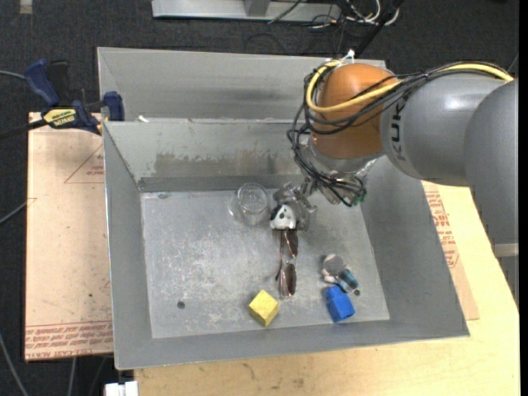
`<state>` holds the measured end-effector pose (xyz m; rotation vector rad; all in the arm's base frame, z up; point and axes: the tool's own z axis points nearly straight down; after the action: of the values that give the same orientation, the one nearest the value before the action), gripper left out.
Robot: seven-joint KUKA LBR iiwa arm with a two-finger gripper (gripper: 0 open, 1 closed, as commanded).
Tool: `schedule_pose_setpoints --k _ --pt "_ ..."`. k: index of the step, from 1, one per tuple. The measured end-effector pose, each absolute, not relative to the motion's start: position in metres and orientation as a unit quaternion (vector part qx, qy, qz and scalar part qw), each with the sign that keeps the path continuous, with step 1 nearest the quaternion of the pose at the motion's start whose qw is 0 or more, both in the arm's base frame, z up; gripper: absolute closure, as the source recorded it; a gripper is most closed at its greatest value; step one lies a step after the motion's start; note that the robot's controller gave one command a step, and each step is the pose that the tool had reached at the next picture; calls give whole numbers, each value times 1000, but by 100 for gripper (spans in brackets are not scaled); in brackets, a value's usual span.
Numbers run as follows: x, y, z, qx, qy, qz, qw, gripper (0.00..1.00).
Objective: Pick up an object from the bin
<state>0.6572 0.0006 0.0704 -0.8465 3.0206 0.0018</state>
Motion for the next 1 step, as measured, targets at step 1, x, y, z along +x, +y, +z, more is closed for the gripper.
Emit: schedule_pose_setpoints --k 1 --pt "656 1 74 -270 963 1 0 100"
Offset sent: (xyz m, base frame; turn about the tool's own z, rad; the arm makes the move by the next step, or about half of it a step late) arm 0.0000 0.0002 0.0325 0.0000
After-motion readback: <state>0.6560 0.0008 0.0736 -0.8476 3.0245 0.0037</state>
